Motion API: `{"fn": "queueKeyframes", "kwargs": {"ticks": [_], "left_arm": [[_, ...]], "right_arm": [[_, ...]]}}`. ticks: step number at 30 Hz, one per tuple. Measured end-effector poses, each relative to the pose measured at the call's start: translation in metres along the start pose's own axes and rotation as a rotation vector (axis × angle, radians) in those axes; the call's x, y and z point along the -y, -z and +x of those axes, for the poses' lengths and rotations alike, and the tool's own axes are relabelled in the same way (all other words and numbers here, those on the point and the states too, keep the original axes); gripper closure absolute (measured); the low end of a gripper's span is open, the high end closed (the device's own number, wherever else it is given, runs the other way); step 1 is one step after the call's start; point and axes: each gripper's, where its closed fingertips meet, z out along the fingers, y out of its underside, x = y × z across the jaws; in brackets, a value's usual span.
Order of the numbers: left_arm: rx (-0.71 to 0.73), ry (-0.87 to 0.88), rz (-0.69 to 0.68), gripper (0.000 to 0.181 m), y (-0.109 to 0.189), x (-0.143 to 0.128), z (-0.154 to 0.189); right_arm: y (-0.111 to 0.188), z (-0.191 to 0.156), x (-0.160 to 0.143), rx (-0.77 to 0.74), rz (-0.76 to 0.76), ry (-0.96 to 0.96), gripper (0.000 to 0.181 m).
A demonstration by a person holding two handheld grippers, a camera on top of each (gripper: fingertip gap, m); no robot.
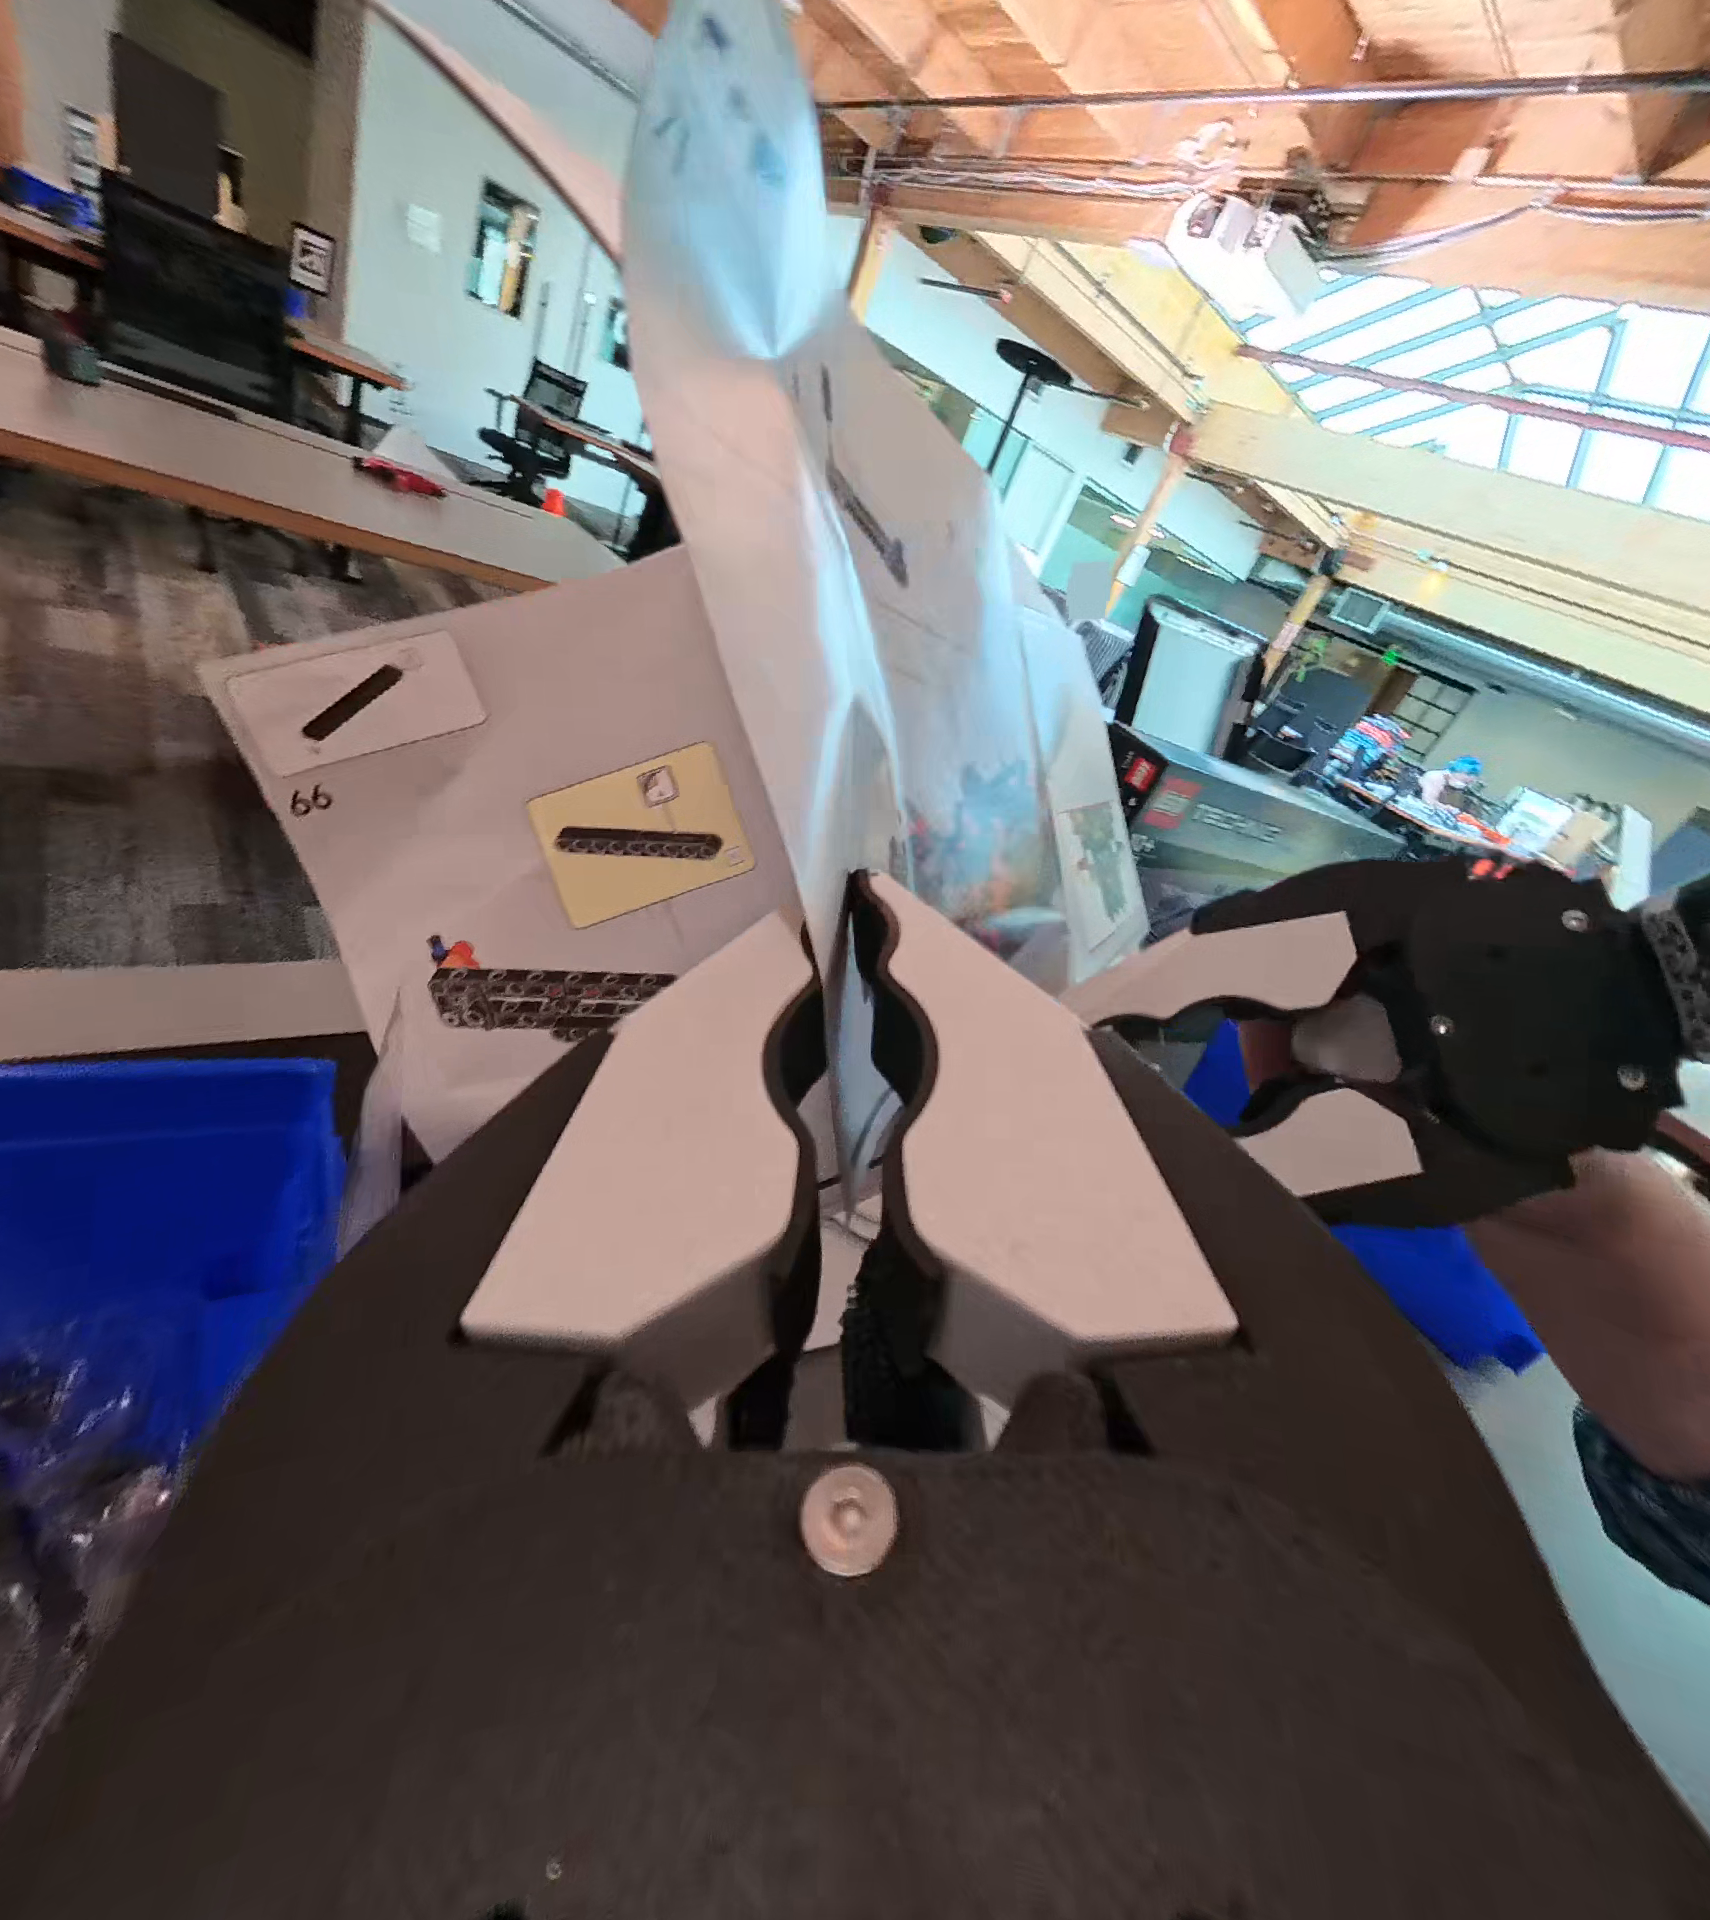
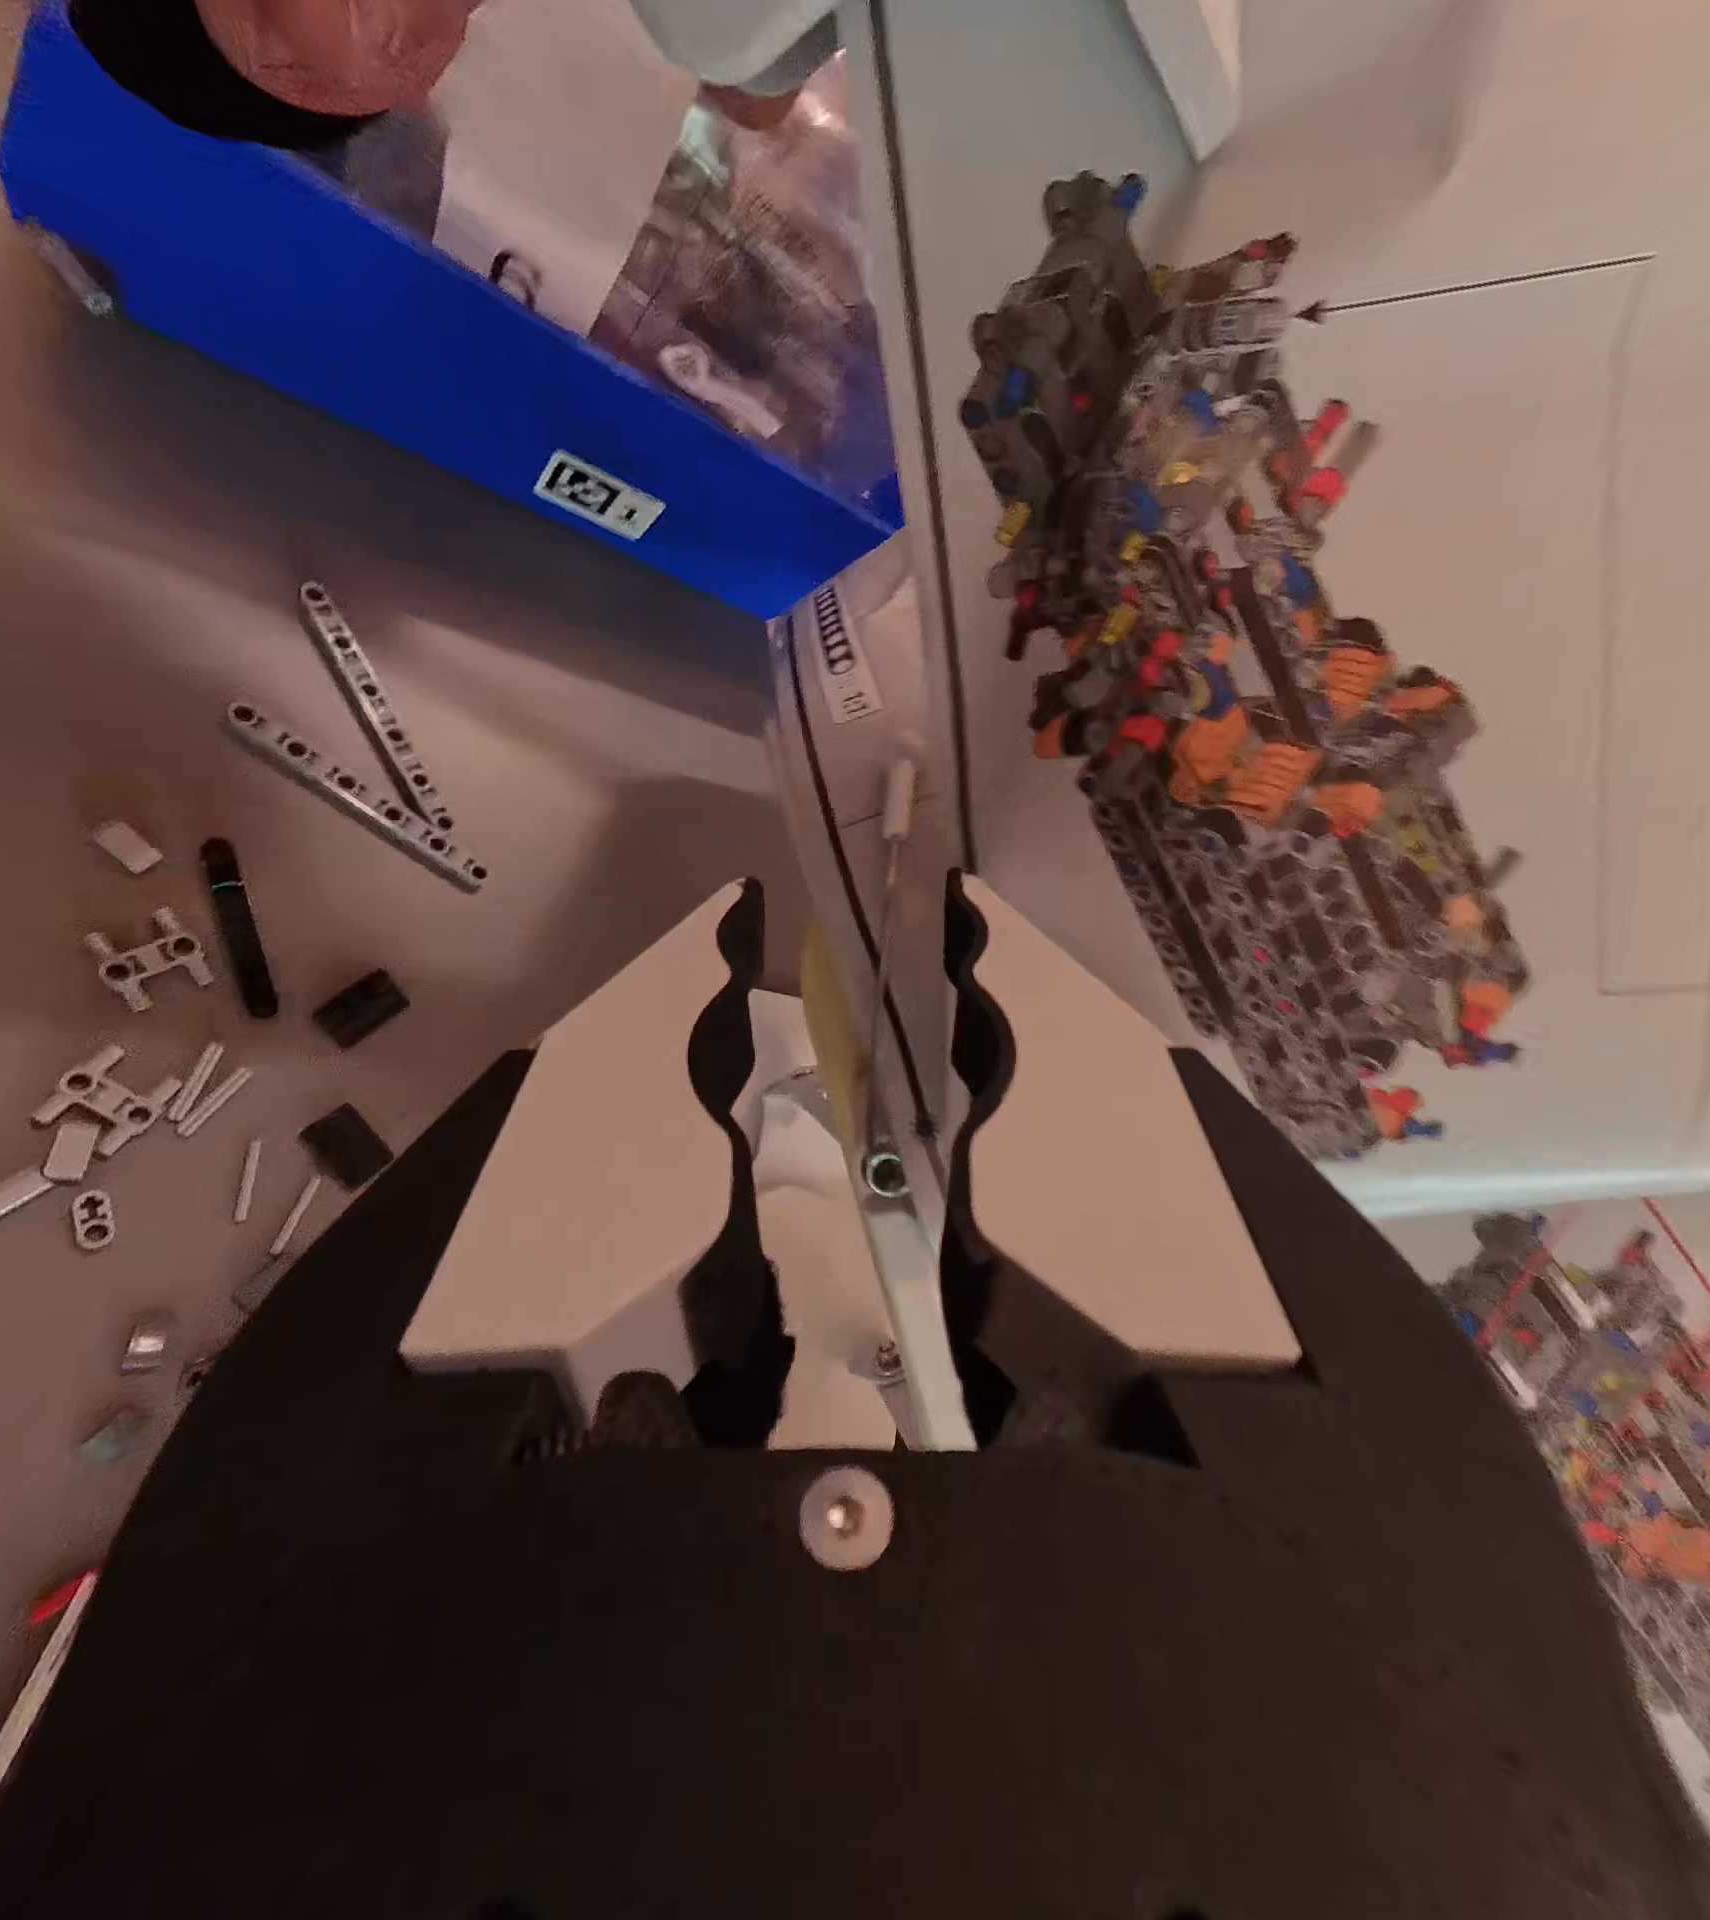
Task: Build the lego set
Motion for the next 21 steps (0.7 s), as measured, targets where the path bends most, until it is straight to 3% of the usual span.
{"fn": "queueKeyframes", "kwargs": {"ticks": [1,4,12,21], "left_arm": [[0.020,0.008,0.007,0.181,-0.001,-0.003,-0.003],[0.071,0.006,0.032,0.181,-0.001,-0.012,-0.010],[0.120,0.025,0.036,0.181,-0.010,-0.038,-0.027],[0.144,0.039,0.020,0.181,-0.015,-0.055,-0.040]], "right_arm": [[-0.006,-0.003,-0.003,0.010,-0.025,0.018,0.152],[-0.017,0.000,-0.009,-0.044,-0.054,0.077,0.180],[-0.011,-0.016,-0.010,0.011,-0.004,0.141,0.181],[0.003,-0.013,-0.004,0.046,0.159,0.008,0.181]]}}
